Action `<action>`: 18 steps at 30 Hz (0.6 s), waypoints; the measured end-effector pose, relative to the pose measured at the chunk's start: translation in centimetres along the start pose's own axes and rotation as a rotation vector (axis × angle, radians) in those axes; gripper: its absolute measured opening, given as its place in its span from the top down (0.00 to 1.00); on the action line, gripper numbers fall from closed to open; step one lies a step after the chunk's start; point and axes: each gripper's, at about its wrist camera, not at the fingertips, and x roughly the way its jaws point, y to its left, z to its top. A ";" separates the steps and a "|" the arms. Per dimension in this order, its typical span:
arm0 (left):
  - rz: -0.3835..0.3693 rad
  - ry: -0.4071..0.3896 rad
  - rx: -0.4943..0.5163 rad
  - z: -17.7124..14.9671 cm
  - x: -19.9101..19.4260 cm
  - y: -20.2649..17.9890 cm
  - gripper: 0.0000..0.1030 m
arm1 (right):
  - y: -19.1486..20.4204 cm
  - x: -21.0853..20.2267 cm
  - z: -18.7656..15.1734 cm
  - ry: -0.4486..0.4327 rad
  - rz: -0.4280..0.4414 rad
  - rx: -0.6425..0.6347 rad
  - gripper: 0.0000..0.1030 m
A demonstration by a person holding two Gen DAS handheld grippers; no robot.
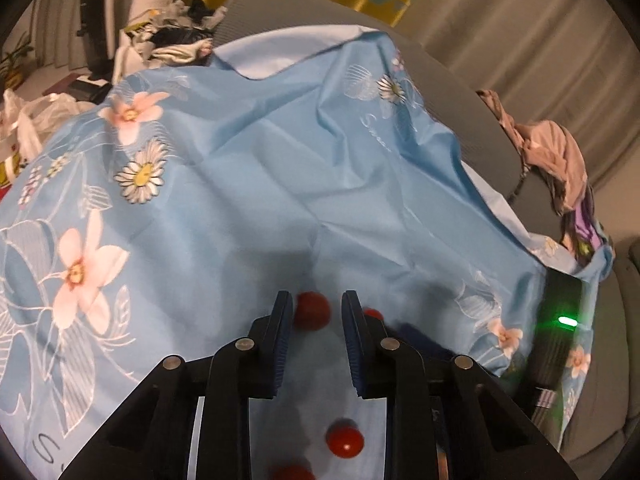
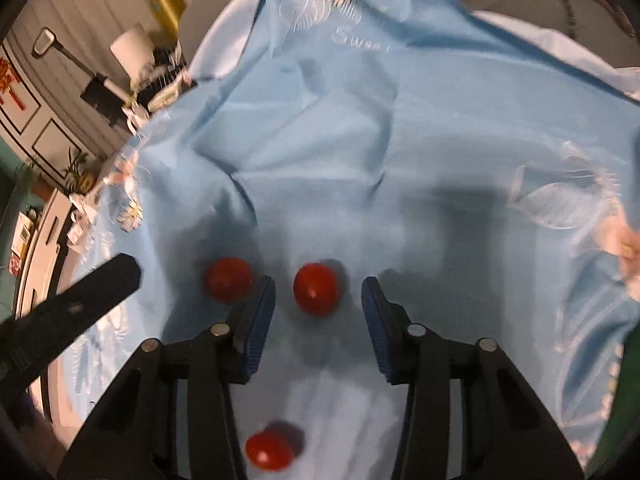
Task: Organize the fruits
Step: 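Move left tool to a red cherry tomato while right tool approaches another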
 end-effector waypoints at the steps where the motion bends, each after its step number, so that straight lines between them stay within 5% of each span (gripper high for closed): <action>1: -0.004 0.005 0.008 -0.1 0.2 -0.2 0.75 | 0.0 0.6 0.0 0.013 -0.007 -0.010 0.76; 7: -0.036 0.077 0.034 -0.3 2.6 -1.6 0.75 | -2.5 -1.9 0.2 -0.025 0.019 0.060 0.75; 11: 0.044 0.103 0.049 -0.6 4.1 -2.0 0.75 | -4.6 -4.6 -0.3 -0.071 0.034 0.124 0.75; 18: 0.066 0.108 0.033 -0.6 5.3 -2.0 0.75 | -5.3 -7.3 -1.4 -0.123 0.068 0.156 0.75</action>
